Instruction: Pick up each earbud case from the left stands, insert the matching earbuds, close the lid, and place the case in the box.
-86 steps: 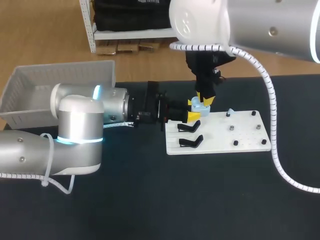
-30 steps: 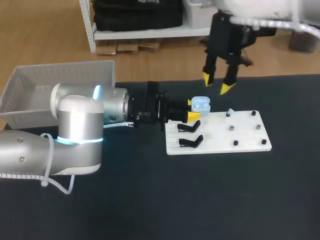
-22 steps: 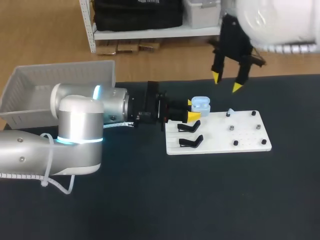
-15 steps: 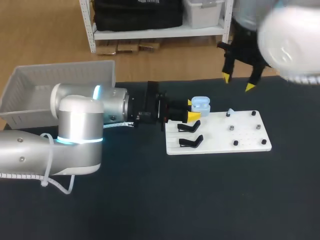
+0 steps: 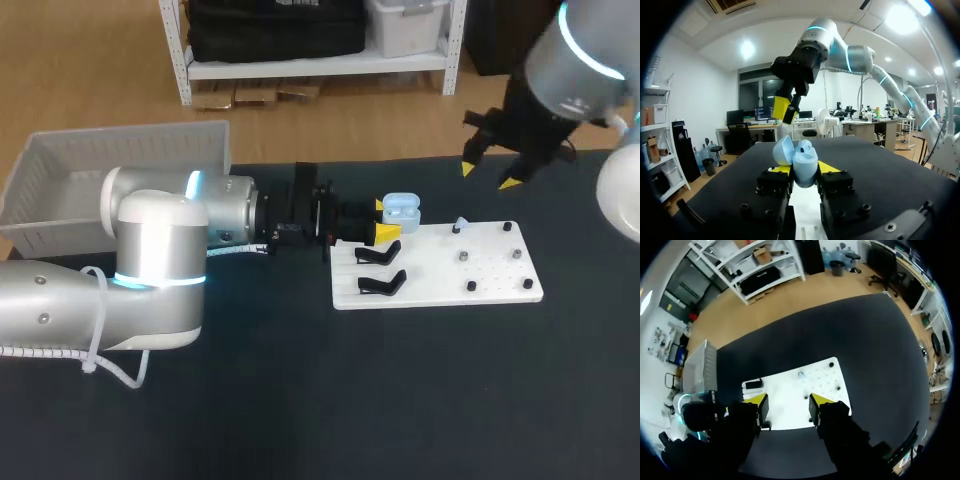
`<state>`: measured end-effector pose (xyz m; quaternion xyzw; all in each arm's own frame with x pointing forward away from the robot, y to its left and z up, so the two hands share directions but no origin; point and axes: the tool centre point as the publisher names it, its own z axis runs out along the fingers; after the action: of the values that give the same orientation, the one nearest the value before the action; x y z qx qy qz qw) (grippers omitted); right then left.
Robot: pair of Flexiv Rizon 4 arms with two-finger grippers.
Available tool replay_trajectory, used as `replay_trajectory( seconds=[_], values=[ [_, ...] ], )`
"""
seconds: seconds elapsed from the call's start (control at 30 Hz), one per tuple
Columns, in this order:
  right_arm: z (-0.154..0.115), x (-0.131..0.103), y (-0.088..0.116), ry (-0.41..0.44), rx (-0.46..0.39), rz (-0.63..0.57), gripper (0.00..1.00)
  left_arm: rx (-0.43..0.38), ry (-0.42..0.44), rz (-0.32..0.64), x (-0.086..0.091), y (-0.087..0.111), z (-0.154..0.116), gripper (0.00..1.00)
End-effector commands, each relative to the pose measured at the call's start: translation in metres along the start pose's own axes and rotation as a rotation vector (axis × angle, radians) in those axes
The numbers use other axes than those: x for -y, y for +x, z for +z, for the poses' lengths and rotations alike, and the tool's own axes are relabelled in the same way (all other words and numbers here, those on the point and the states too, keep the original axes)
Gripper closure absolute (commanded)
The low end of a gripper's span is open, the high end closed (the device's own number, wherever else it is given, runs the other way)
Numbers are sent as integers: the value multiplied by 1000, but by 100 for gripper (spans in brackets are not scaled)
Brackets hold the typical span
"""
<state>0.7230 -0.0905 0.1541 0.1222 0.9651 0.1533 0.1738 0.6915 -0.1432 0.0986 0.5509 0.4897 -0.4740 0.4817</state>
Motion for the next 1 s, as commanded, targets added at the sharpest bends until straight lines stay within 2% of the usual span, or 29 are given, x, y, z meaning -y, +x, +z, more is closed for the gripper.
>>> replay_trajectory(
  seconds=[0.03,0.1,0.17,0.47,0.8,1.0],
  values=[
    [15,2,-6,13,-70,-14,43,3,-10,4,3,1,0,100],
    [22,5,-5,39,-96,-19,50,3,-10,4,3,1,0,100],
    [29,8,-5,52,-98,-34,51,3,-10,4,3,1,0,100],
    [60,20,-3,90,-100,-96,52,3,-10,4,3,1,0,100],
    [93,30,-2,99,-108,-114,52,3,-10,4,3,1,0,100],
    [102,31,2,97,-128,-127,54,3,-10,4,3,1,0,100]
  ],
)
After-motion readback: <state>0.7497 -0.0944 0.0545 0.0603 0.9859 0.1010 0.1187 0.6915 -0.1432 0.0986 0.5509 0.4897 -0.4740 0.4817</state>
